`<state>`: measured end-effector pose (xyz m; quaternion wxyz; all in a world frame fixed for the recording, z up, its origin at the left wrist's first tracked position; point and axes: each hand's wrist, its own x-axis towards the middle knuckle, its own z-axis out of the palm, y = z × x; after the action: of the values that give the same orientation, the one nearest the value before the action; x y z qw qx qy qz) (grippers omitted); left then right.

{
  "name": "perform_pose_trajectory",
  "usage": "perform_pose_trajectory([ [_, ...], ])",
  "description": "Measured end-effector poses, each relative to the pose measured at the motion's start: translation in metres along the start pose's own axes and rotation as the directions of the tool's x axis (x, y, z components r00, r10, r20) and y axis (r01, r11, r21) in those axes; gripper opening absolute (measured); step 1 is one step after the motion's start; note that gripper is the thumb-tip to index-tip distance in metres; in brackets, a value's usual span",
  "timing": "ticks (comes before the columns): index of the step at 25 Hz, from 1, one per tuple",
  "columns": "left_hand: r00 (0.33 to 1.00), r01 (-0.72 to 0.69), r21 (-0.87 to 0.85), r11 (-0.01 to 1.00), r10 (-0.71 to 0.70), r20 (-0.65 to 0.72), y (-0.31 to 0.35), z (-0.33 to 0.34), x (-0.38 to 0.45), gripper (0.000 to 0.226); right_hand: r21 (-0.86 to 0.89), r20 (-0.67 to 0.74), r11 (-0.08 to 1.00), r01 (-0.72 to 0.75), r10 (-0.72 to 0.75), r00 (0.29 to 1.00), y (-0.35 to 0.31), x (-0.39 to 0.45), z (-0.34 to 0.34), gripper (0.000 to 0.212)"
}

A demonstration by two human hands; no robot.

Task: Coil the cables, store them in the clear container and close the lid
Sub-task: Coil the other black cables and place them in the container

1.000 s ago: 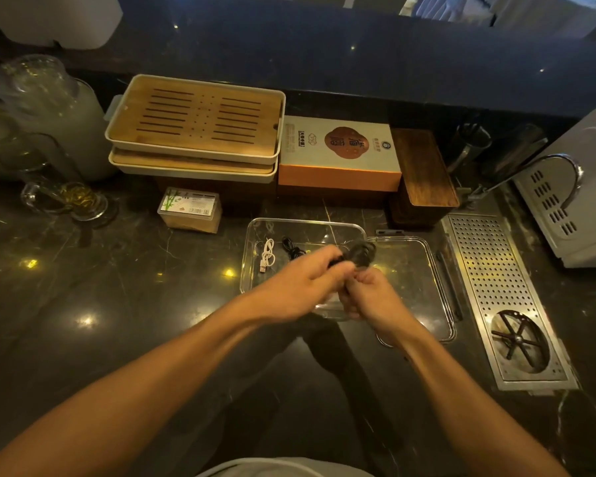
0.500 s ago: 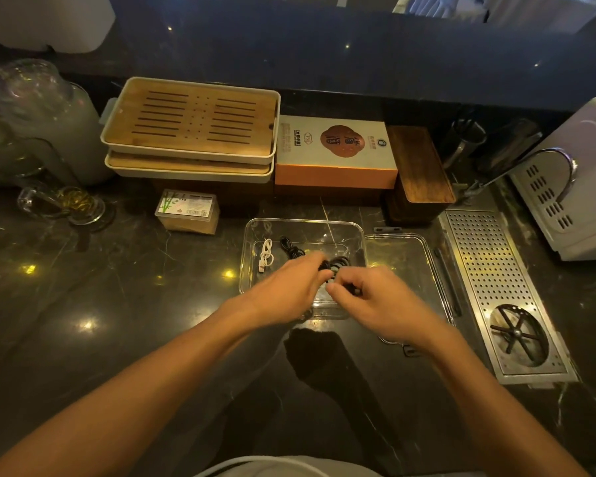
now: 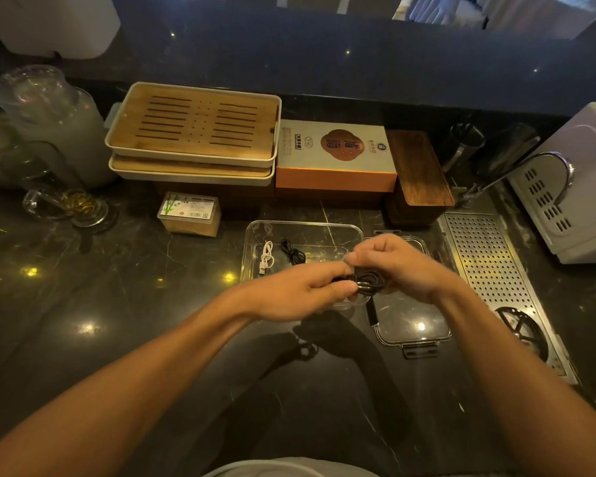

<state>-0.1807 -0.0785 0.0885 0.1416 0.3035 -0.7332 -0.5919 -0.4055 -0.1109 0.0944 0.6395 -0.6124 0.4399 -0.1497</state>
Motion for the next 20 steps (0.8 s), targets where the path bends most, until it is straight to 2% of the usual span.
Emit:
perform_pose_trajectory([
  [3,0.999,0.038,-0.358,0.933,-0.047,-0.017,-0.010,0.001,0.000,0.022,0.298,-0.040,0.954,0.039,-0.028,0.999,0.021,-0.001,0.017,0.040],
  [6,0.996,0.044,-0.711,0.702,-0.089,-0.026,-0.016,0.006,0.002,0.024,0.545,-0.165,0.832,0.105,-0.017,0.986,0.028,-0.002,0.041,0.034],
  [9,0.989,0.024,-0.891,0.454,-0.138,-0.043,-0.019,0.007,0.005,0.025,0.642,-0.274,0.751,0.154,0.037,0.961,0.021,-0.001,0.061,0.034],
  [11,0.983,0.005,-0.937,0.349,-0.174,-0.059,-0.021,0.009,0.007,0.025,0.572,-0.373,0.801,0.177,0.062,0.926,0.015,0.000,0.069,0.033],
  [13,0.975,-0.009,-0.968,0.251,-0.211,-0.064,-0.022,0.013,0.010,0.025,0.333,-0.502,0.929,0.164,0.027,0.864,0.012,0.004,0.075,0.027],
  [15,0.967,-0.016,-0.982,0.190,-0.247,-0.064,-0.021,0.016,0.012,0.024,0.094,-0.603,0.991,0.092,-0.017,0.798,0.013,0.007,0.080,0.014],
  [17,0.951,-0.017,-0.978,0.206,-0.299,-0.079,-0.018,0.018,0.013,0.026,0.027,-0.654,0.998,0.054,-0.023,0.756,0.015,0.009,0.085,0.008],
  [20,0.915,-0.002,-0.934,0.358,-0.376,-0.146,-0.005,0.023,0.014,0.027,0.059,-0.685,0.998,0.036,0.014,0.728,0.013,0.007,0.088,0.008],
])
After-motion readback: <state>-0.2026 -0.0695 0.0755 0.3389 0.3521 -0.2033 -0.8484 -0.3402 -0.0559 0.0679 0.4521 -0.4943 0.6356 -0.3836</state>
